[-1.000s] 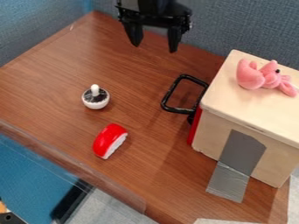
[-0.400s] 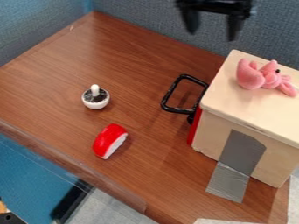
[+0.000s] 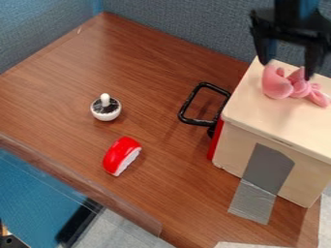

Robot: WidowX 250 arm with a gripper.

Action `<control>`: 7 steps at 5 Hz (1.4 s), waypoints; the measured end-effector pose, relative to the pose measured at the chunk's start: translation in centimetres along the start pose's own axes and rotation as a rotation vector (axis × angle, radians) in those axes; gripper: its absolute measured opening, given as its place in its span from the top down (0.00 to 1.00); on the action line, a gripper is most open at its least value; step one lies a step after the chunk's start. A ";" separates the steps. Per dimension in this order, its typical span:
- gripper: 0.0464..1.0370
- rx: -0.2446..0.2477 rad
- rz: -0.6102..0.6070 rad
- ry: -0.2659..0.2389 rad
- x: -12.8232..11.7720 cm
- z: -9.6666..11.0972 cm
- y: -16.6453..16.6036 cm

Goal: Move the pink dolly from the top of the drawer to the table

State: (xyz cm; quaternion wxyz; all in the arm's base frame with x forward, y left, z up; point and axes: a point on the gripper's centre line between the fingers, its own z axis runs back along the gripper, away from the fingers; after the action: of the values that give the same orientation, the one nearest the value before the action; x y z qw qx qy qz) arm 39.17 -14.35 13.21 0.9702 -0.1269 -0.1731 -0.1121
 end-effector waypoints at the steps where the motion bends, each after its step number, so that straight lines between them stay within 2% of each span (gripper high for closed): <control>1: 0.09 0.014 -0.029 0.054 -0.5 -1.6 -0.8; 2: 0.38 0.033 -0.034 0.066 -0.5 -2.1 -0.4; 3: 0.62 0.049 -0.024 0.066 -0.9 -1.9 0.2; 4: 0.69 0.083 0.043 0.070 -1.3 -0.8 2.8; 5: 0.69 0.122 0.186 0.034 -1.3 0.7 7.9; 6: 0.69 0.149 0.272 -0.002 -0.6 2.0 12.9; 7: 0.69 0.170 0.267 0.000 -0.1 0.0 15.2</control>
State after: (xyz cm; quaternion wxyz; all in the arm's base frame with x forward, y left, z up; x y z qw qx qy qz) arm 43.09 0.02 9.99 0.9837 -0.0665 -0.1637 0.0331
